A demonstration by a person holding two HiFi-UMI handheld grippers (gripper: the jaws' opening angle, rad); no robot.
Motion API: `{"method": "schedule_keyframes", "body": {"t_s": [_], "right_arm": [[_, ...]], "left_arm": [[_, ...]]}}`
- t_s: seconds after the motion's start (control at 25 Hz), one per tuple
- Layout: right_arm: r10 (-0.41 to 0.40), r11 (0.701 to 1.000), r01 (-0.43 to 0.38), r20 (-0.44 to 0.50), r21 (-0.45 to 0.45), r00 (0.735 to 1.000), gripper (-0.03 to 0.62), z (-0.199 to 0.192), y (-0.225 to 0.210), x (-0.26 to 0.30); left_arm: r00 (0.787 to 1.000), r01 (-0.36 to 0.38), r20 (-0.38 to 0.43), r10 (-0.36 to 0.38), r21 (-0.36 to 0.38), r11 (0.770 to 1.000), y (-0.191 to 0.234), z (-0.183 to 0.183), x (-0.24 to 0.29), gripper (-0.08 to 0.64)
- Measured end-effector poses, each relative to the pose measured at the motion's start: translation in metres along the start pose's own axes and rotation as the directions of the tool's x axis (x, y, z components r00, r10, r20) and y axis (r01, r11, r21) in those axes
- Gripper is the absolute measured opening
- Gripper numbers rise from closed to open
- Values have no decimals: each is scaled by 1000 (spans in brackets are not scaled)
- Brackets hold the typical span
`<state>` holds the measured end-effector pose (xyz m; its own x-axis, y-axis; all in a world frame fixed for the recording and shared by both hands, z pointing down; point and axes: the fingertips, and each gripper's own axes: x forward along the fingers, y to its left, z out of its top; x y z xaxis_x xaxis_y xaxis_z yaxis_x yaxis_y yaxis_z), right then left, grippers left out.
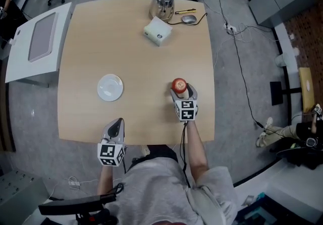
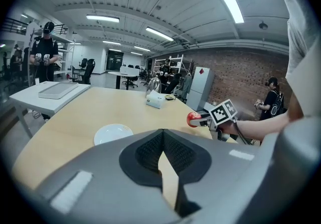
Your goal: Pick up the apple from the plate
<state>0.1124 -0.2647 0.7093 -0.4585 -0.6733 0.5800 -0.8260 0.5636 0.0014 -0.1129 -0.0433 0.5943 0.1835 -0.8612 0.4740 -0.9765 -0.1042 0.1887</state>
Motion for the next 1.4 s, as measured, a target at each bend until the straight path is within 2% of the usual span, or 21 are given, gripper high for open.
{"method": "schedule_keyframes", "body": {"t_s": [0.84, 1.4], "right_arm": [[-126, 987, 126, -10, 95, 992, 367, -36, -58, -44], [-178, 973, 180, -25, 142, 984, 367, -57, -80, -64]], "left_arm": [[992, 120, -41, -118, 61, 991, -42, -1, 20, 20], [985, 166, -62, -161, 90, 982, -61, 2, 30, 20]]}}
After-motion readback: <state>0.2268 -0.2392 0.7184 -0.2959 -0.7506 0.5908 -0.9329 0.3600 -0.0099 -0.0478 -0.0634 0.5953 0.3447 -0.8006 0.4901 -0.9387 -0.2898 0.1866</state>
